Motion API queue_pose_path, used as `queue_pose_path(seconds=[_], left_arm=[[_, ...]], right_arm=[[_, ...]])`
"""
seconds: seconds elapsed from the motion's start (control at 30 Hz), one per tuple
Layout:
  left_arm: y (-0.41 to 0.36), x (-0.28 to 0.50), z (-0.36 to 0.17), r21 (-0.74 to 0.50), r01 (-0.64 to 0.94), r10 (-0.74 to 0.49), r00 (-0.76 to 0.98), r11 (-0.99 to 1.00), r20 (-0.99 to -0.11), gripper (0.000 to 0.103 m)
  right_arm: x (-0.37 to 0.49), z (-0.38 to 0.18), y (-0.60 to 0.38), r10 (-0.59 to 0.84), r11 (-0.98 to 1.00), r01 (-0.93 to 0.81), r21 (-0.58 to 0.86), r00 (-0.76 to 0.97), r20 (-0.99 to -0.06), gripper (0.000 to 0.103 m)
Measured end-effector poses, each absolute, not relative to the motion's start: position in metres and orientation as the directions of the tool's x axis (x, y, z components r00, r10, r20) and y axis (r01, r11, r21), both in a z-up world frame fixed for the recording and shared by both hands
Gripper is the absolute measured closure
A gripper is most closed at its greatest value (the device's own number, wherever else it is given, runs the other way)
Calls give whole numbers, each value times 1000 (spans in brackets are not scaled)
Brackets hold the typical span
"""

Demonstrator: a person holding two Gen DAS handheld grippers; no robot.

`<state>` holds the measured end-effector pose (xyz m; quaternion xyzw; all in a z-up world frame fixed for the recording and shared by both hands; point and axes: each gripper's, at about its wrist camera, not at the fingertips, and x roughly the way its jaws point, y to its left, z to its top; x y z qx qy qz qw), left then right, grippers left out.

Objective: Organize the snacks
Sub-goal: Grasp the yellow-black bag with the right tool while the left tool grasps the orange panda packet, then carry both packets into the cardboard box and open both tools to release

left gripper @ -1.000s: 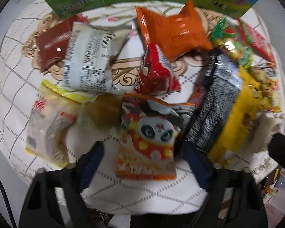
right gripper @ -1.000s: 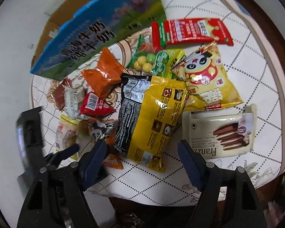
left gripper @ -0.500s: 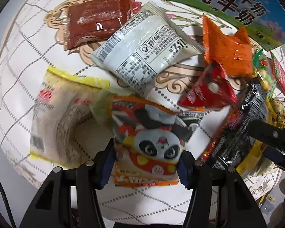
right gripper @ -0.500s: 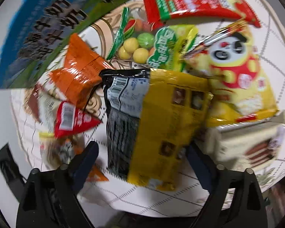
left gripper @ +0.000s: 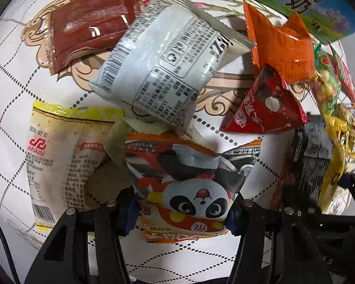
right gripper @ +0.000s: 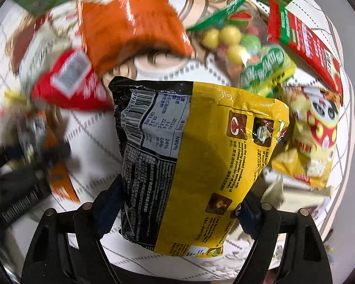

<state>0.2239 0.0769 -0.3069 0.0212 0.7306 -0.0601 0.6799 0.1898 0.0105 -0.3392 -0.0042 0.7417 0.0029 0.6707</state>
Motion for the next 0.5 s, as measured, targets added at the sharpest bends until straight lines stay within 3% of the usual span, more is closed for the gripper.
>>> queue_pose_path(seconds=[0.2,0.5], left_arm=[[72,222,-304,-24,129,-16,-60,991,-998,49],[78,200,-253,-42,79,-39,-38,996,-999,52]], right_arm=[[190,-353,-11,107,983,166,85,-126,-986,16],[188,-314,-25,168,976,143,163,-18,-986,17]])
